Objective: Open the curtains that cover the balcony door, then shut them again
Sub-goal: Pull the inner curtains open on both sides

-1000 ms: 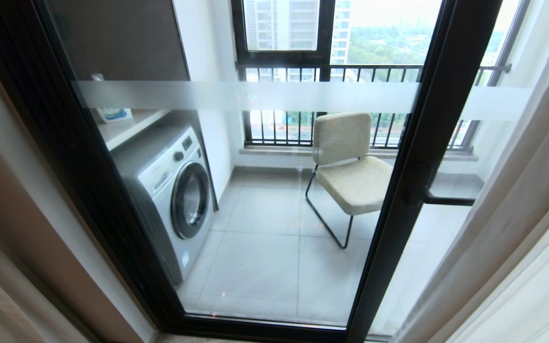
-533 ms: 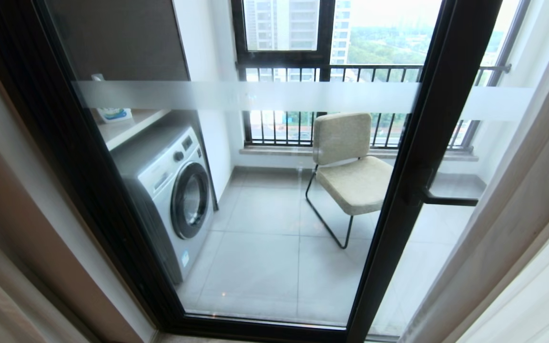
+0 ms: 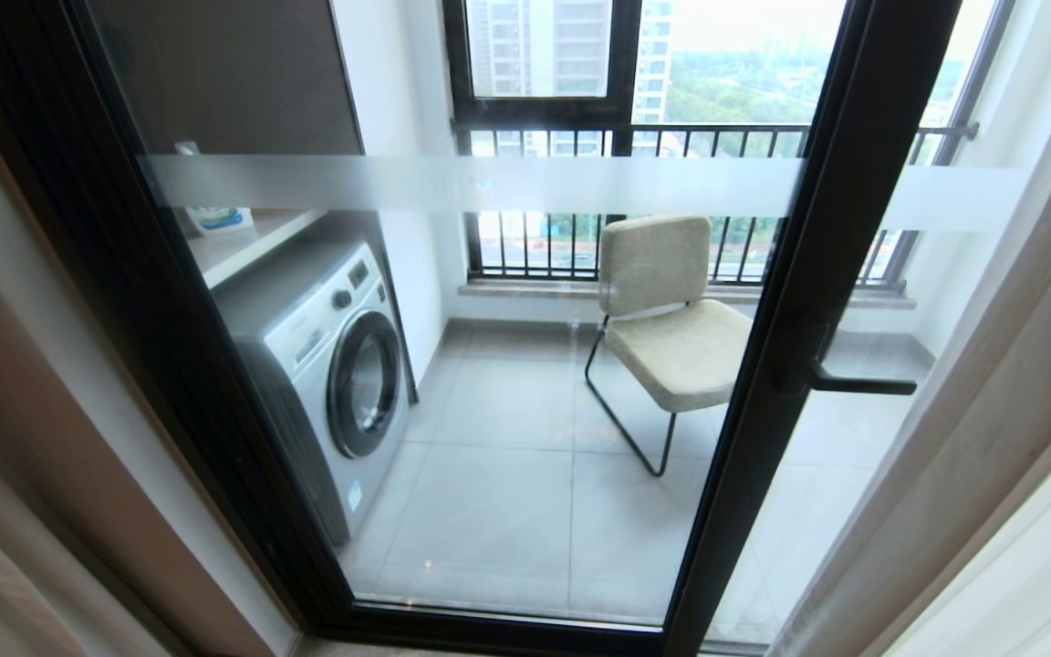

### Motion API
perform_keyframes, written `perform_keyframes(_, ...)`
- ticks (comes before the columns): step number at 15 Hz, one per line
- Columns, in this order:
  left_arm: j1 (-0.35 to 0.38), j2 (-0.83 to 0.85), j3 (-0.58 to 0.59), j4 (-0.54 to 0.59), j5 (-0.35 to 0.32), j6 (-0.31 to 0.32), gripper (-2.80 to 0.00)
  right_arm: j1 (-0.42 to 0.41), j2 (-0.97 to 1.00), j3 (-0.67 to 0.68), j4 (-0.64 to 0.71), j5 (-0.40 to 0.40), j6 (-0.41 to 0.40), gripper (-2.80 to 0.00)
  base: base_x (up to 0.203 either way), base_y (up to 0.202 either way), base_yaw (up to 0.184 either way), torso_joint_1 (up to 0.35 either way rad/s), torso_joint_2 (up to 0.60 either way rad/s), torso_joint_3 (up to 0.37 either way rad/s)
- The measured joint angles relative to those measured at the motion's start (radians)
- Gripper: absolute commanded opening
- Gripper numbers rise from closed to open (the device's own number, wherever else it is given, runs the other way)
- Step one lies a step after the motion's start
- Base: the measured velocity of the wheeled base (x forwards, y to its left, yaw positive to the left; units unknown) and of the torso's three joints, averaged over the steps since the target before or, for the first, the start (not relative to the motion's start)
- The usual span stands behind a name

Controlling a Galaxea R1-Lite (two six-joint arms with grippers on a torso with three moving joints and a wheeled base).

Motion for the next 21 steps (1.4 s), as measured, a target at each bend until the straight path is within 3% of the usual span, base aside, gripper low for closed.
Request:
perform_keyframes(10, 0.0, 0.0, 0.0, 0.0, 0.002, -0.005, -2.8, -0.006, -0.028, 0.05, -0.001, -0.002, 0.006, -2.8, 0.0, -0.009, 0.001, 0.0, 0.0, 0.0)
perform_keyframes(21, 0.0, 0.0, 0.0, 0.0, 0.002, -0.019, -2.8, -0.063, -0.069, 0.108, 0.0, -0.001, 0.019, -2.8, 0.0, -0.186, 0.002, 0.003, 0.0, 0.002)
